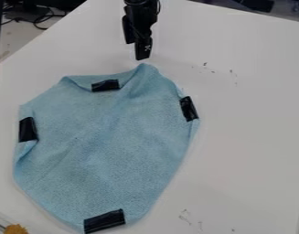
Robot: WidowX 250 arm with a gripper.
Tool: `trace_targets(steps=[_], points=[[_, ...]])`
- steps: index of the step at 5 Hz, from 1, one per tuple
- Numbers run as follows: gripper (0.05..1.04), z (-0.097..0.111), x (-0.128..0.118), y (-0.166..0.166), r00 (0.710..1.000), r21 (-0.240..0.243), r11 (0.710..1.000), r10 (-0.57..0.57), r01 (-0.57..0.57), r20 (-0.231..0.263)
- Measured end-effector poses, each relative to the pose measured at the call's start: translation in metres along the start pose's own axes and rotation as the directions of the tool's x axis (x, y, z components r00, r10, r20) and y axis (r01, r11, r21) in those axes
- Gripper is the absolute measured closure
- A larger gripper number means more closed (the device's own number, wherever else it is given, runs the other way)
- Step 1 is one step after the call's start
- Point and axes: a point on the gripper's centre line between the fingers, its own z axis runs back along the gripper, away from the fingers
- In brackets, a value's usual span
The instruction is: Move the cloth from the bottom edge to the center
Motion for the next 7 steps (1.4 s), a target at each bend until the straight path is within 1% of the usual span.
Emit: trace_targets(steps=[1,2,3,4,5,6,7], points=[[0.083,0.001,-0.004,-0.006,0.998,-0.019,0.999,0.035,-0.036,-0.046],[0.083,0.016,0.001,-0.028,0.975,-0.036,0.982,0.181,-0.187,-0.132],[0.083,0.059,0.008,-0.045,0.936,0.013,0.946,0.324,-0.325,-0.140],[0.083,0.092,0.002,-0.068,0.893,0.062,0.897,0.442,-0.438,-0.091],[0.083,0.109,-0.014,-0.102,0.850,0.064,0.850,0.525,-0.522,-0.046],[0.083,0.114,-0.031,-0.131,0.827,0.062,0.828,0.561,-0.558,-0.037],[0.083,0.115,-0.040,-0.145,0.824,0.044,0.824,0.566,-0.565,-0.029]])
